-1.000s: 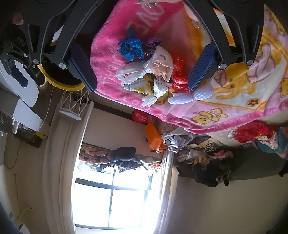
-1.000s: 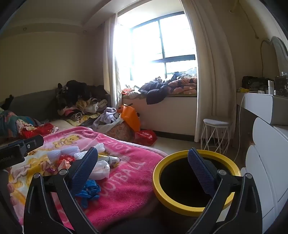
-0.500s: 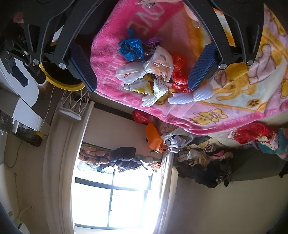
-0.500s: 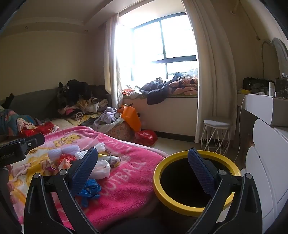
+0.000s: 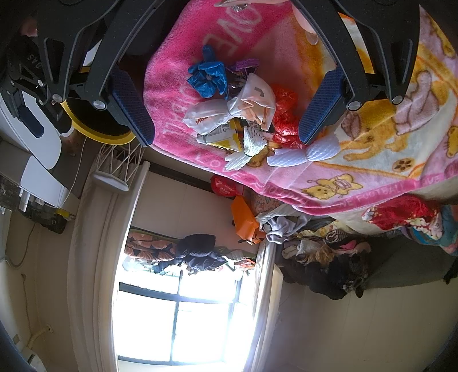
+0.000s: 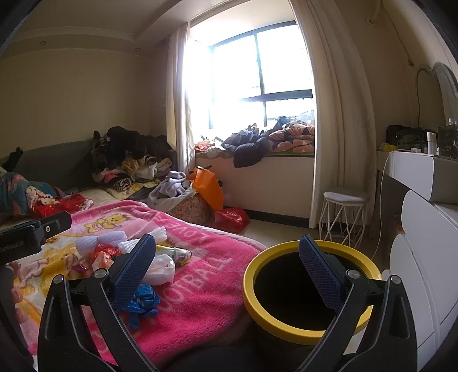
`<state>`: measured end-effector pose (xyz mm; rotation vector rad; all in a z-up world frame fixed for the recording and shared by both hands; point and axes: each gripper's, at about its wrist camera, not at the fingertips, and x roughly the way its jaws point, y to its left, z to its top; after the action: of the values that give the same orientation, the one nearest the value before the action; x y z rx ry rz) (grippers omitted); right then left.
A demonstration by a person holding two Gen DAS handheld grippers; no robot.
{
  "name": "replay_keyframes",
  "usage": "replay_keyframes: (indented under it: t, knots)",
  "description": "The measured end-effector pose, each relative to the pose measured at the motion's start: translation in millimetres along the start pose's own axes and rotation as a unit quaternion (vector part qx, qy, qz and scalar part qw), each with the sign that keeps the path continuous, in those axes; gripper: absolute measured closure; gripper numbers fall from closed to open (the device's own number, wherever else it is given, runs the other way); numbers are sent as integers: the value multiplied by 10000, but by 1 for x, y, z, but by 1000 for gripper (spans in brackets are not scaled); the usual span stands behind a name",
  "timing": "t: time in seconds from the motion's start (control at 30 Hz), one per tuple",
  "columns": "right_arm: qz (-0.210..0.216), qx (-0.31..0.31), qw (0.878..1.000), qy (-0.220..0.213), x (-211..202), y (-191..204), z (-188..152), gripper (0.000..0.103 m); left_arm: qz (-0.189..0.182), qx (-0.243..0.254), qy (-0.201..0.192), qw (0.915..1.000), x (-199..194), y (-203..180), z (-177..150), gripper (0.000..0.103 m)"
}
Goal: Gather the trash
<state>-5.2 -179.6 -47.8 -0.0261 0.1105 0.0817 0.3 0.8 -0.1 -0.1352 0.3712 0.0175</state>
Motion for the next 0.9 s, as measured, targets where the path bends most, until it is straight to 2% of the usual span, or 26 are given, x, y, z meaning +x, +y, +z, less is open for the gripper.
replay_keyframes:
  t: [0.9]
  knots:
    - [7, -13, 10000, 53, 3, 0, -1, 6, -10, 0, 41, 10000, 0, 0, -1, 10]
